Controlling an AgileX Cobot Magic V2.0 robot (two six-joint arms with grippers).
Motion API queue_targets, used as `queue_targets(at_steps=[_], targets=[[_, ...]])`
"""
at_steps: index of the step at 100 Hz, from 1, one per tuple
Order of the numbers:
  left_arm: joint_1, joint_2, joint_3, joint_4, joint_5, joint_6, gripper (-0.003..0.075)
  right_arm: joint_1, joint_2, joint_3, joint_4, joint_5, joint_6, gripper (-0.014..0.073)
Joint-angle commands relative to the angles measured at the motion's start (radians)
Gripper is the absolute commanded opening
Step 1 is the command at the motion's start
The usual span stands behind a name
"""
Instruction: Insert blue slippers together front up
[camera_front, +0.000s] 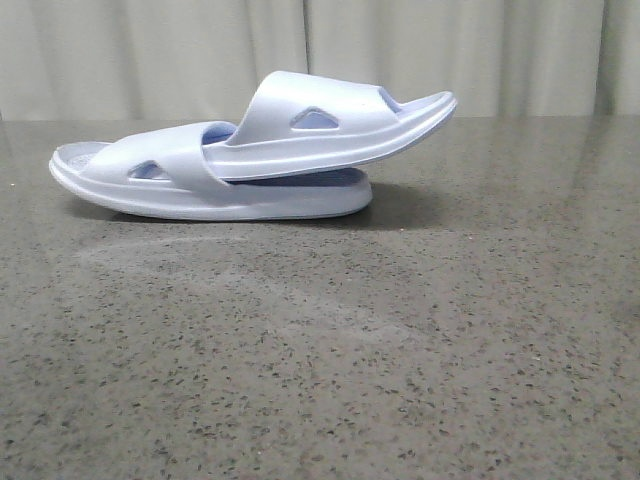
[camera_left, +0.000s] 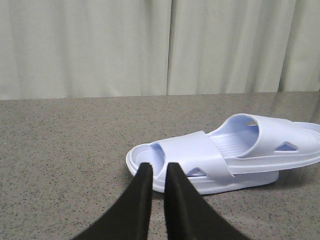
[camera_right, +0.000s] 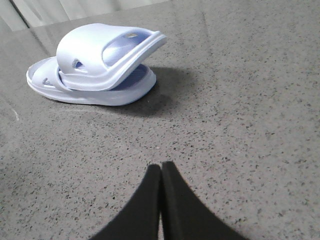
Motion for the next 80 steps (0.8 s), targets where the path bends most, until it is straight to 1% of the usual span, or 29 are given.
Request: queue_targets(at_steps=[1, 21, 30, 33, 35, 38, 40, 43, 44, 45, 46, 47, 50, 51, 52, 54, 57, 59, 62, 67, 73, 80], targets=[[-0.008, 0.006, -0.028, -0.036, -0.006, -0.002, 0.0015, 0.002, -0.001, -0.025, 0.014, -0.012, -0.006, -0.0083], [-0.008, 0.006, -0.026, -0.033, -0.008, -0.002, 0.0015, 0.002, -0.001, -0.025, 0.014, -0.012, -0.006, -0.0083], [-0.008, 0.006, -0.021, 0.033, -0.035, -0.018, 0.0015, 0.002, -0.001, -0.025, 0.014, -0.012, -0.006, -0.0083], [-0.006, 0.006, -0.018, 0.070, -0.062, -0.067, 0.0015, 0.002, -0.001, -0.025, 0.014, -0.012, -0.006, -0.0083], [-0.006, 0.004, -0.018, 0.116, -0.085, -0.131, 0.0015, 0.002, -0.001, -0.025, 0.014, -0.012, -0.006, -0.0083], [-0.006, -0.001, -0.015, 0.209, -0.127, -0.275, 0.0015, 0.002, -0.001, -0.025, 0.014, -0.012, -0.006, -0.0083], [-0.006, -0.006, -0.011, 0.292, -0.141, -0.340, 0.0015, 0.002, -0.001, -0.025, 0.014, -0.012, -0.006, -0.0083], [-0.006, -0.014, -0.003, 0.438, -0.171, -0.501, 0.0015, 0.002, -0.001, -0.025, 0.014, -0.012, -0.006, -0.0083], [-0.006, -0.016, 0.000, 0.469, -0.176, -0.532, 0.0015, 0.002, -0.001, -0.025, 0.014, -0.012, -0.006, -0.0083], [-0.006, -0.021, 0.006, 0.500, -0.187, -0.594, 0.0015, 0.002, -0.001, -0.025, 0.014, -0.012, -0.006, -0.0083], [-0.006, -0.023, 0.009, 0.563, -0.192, -0.625, 0.0015, 0.002, -0.001, -0.025, 0.014, -0.012, -0.006, -0.0083], [-0.006, -0.028, 0.016, 0.594, -0.198, -0.656, 0.0015, 0.002, -0.001, -0.025, 0.014, -0.012, -0.006, -0.0083], [-0.006, -0.039, 0.032, 0.747, -0.221, -0.808, 0.0015, 0.002, -0.001, -0.025, 0.014, -0.012, -0.006, -0.0083], [-0.006, -0.042, 0.036, 0.777, -0.225, -0.837, 0.0015, 0.002, -0.001, -0.025, 0.014, -0.012, -0.006, -0.0083], [-0.006, -0.049, 0.044, 0.807, -0.231, -0.895, 0.0015, 0.002, -0.001, -0.025, 0.014, -0.012, -0.006, -0.0083], [-0.006, -0.061, 0.057, 0.891, -0.236, -0.952, 0.0015, 0.002, -0.001, -0.025, 0.014, -0.012, -0.006, -0.0083], [-0.006, -0.078, 0.077, 1.016, -0.255, -1.080, 0.0015, 0.002, -0.001, -0.025, 0.014, -0.012, -0.006, -0.0083], [-0.006, -0.091, 0.093, 1.059, -0.273, -1.144, 0.0015, 0.002, -0.001, -0.025, 0.014, -0.012, -0.006, -0.0083], [-0.006, -0.109, 0.117, 1.143, -0.299, -1.210, 0.0015, 0.002, -0.001, -0.025, 0.014, -0.012, -0.006, -0.0083], [-0.006, -0.143, 0.162, 1.197, -0.355, -1.265, 0.0015, 0.002, -0.001, -0.025, 0.014, -0.012, -0.006, -0.0083], [-0.006, -0.186, 0.213, 1.212, -0.396, -1.265, 0.0015, 0.002, -0.001, -0.025, 0.014, -0.012, -0.006, -0.0083], [-0.006, -0.232, 0.259, 1.239, -0.410, -1.265, 0.0015, 0.002, -0.001, -0.025, 0.014, -0.012, -0.006, -0.0083]])
